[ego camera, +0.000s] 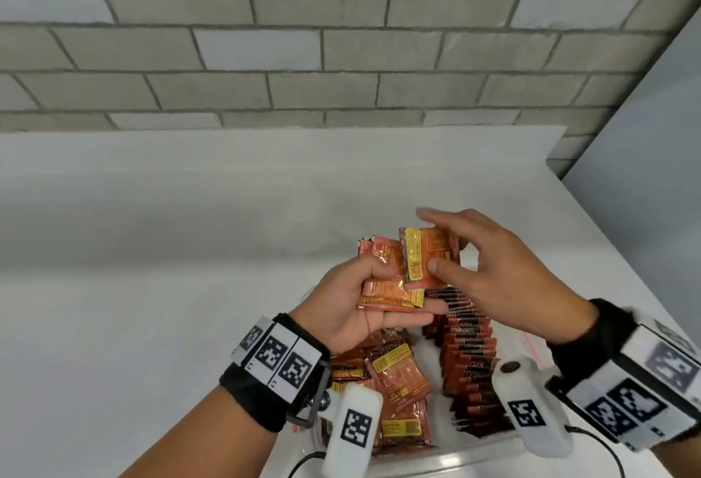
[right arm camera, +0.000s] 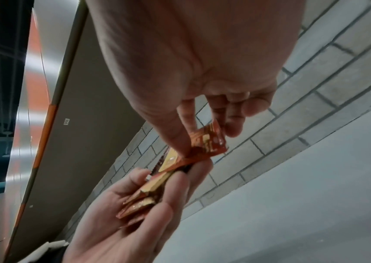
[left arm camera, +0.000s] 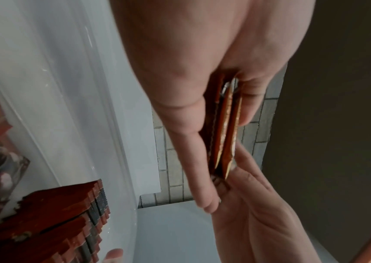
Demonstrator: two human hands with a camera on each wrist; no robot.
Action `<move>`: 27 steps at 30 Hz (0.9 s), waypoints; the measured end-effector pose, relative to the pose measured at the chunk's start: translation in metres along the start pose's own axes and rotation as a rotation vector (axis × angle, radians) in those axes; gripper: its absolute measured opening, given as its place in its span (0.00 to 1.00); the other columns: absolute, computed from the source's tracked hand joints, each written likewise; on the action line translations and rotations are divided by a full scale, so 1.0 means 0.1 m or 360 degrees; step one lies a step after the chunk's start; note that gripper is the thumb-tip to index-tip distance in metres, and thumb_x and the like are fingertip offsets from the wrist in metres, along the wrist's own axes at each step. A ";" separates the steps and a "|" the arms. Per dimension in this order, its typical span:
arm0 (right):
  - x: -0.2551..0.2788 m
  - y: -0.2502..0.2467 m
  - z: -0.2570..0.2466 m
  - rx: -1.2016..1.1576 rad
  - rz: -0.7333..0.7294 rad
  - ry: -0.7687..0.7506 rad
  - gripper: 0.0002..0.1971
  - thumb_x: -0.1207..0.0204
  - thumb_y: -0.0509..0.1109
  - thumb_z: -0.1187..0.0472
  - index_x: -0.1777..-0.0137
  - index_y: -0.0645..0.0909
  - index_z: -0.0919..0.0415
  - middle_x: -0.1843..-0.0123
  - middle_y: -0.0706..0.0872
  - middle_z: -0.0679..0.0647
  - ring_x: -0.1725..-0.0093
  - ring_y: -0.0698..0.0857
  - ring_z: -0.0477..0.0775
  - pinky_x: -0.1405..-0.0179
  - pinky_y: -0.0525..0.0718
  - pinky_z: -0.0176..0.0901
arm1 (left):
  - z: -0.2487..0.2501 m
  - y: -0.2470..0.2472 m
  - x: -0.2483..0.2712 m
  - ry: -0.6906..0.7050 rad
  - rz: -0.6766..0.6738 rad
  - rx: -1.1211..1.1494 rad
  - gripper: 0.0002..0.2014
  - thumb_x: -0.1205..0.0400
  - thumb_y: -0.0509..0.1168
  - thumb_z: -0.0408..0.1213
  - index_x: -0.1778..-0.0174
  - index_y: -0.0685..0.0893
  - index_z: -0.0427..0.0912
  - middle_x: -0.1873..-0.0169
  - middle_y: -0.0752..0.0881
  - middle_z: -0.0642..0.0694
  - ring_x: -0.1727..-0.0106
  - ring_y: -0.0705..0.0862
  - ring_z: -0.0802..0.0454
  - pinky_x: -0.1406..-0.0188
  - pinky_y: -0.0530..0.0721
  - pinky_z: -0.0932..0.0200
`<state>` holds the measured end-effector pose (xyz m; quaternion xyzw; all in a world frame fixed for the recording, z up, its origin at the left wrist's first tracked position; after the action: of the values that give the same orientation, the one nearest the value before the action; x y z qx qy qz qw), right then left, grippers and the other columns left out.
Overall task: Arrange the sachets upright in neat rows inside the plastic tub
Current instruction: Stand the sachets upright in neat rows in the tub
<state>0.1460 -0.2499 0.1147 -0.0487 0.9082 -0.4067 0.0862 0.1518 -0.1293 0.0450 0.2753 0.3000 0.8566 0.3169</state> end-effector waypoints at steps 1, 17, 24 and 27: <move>0.01 0.00 0.03 0.0031 0.0001 0.0025 0.21 0.24 0.72 0.60 0.34 0.75 0.42 0.49 0.77 0.38 0.48 0.75 0.37 0.50 0.68 0.18 | -0.01 0.00 -0.01 -0.0013 0.0015 -0.0029 0.17 0.26 0.60 0.33 0.46 0.89 0.34 0.45 0.86 0.28 0.48 0.88 0.31 0.43 0.85 0.41; 0.06 0.08 0.36 -0.0531 0.0132 0.0442 0.04 0.20 0.68 0.60 0.50 0.76 0.50 0.57 0.89 0.51 0.63 0.87 0.48 0.58 0.86 0.48 | 0.05 -0.17 -0.11 0.0192 0.0307 -0.0668 0.20 0.32 0.75 0.35 0.46 0.85 0.31 0.57 0.90 0.37 0.68 0.88 0.49 0.82 0.79 0.67; 0.08 0.09 0.45 -0.0849 0.0056 0.0503 0.18 0.20 0.65 0.67 0.36 0.78 0.45 0.52 0.89 0.49 0.56 0.89 0.46 0.55 0.84 0.39 | -0.02 -0.15 -0.12 0.0131 0.0244 -0.0305 0.08 0.18 0.62 0.32 0.45 0.80 0.34 0.54 0.90 0.34 0.61 0.90 0.43 0.68 0.90 0.59; 0.10 0.11 0.53 -0.1138 0.0079 0.0607 0.15 0.19 0.63 0.69 0.38 0.80 0.53 0.50 0.90 0.52 0.53 0.89 0.49 0.54 0.85 0.40 | -0.02 -0.15 -0.11 0.0101 0.0218 -0.0140 0.11 0.14 0.52 0.28 0.42 0.77 0.33 0.53 0.89 0.31 0.59 0.90 0.38 0.61 0.90 0.52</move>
<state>0.1464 -0.2830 0.0701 0.0227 0.9930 -0.0649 -0.0963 0.1631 -0.1283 0.0298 0.2538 0.2525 0.8969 0.2596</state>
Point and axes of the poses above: each hand's wrist, its own x-axis away from the middle knuckle, its own y-axis out of the palm, z = x × y, the point moved 7 cm from there along -x, towards the middle knuckle
